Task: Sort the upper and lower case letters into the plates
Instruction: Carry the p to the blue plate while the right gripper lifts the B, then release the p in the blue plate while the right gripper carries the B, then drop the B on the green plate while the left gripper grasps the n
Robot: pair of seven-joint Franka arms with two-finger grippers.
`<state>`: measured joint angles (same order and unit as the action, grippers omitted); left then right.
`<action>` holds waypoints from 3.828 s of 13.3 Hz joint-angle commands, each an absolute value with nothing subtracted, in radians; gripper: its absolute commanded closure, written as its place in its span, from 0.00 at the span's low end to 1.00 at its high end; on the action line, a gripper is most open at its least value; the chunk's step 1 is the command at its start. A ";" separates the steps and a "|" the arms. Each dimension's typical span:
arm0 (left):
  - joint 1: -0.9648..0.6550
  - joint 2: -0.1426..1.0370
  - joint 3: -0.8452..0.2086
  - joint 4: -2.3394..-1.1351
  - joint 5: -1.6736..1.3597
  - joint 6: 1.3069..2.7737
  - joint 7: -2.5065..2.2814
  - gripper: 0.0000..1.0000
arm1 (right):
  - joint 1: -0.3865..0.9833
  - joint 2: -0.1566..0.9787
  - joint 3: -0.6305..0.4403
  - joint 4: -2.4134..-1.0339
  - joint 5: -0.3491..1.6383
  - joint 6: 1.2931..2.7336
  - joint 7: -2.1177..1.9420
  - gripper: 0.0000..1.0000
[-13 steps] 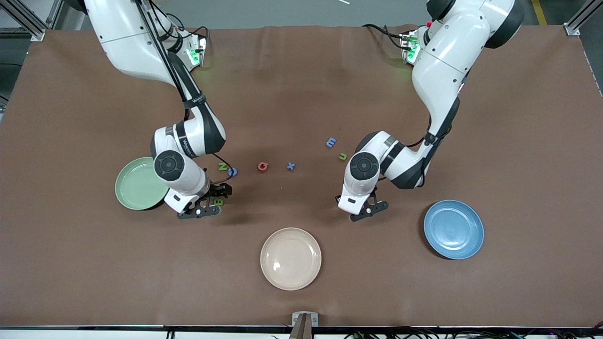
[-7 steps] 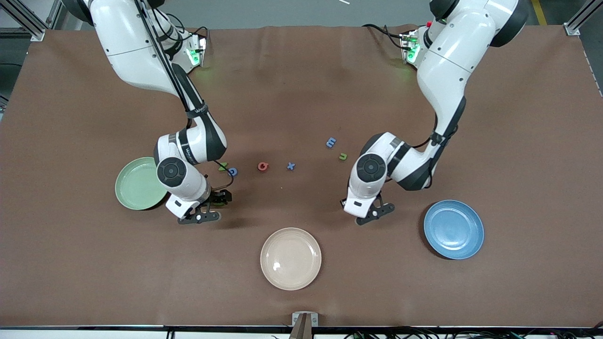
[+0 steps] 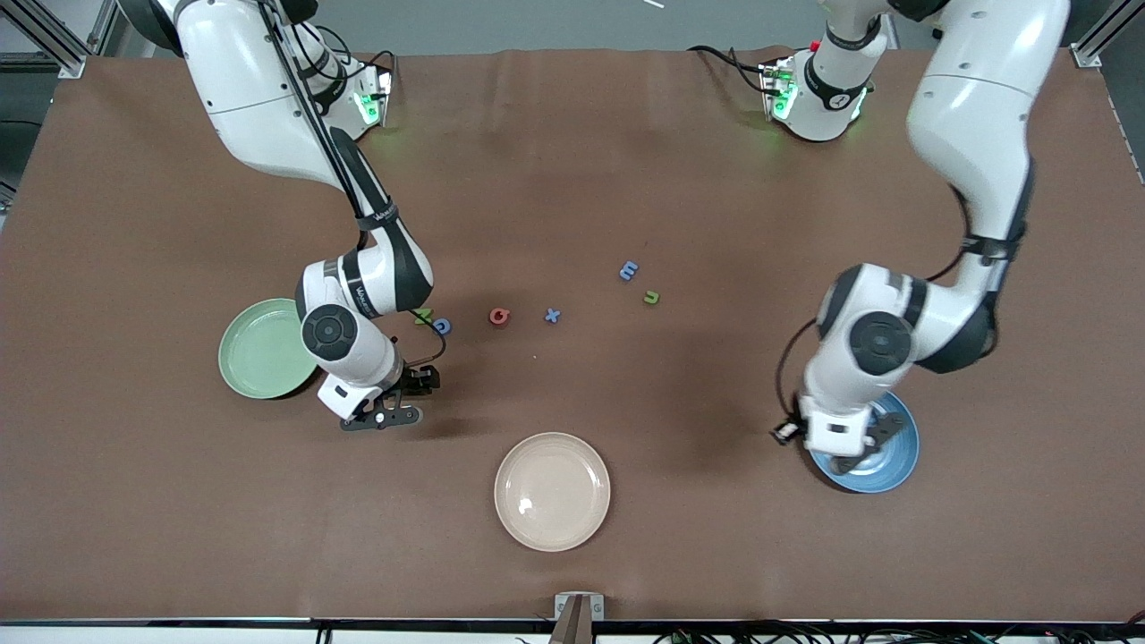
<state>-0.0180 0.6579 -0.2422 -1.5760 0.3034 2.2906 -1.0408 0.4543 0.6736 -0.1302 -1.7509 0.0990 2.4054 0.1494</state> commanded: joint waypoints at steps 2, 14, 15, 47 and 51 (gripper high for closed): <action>0.061 0.663 -0.255 -1.609 0.318 2.296 -1.029 0.91 | 0.446 0.689 -0.121 -1.746 0.135 2.402 0.153 0.25; 0.091 0.637 -0.447 -1.651 0.313 2.120 -1.136 0.00 | 0.457 0.687 -0.123 -1.758 0.179 2.381 0.150 0.73; 0.084 0.637 -0.480 -1.654 0.313 2.118 -1.175 0.01 | 0.459 0.687 -0.123 -1.758 0.179 2.381 0.150 0.77; -0.087 0.580 -0.595 -2.108 0.434 2.553 -2.005 0.92 | 0.035 0.298 -0.133 -2.402 0.169 2.605 -0.359 0.79; -0.016 0.568 -0.594 -2.036 0.543 2.539 -1.941 0.99 | 0.037 0.292 -0.132 -2.401 0.169 2.591 -0.353 0.00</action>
<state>-0.0578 0.6000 -0.5938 -2.0620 0.4864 2.5369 -1.9693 0.0513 0.3110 -0.1462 -2.3787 0.1566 2.5862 -0.3400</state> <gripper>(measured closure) 0.744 0.471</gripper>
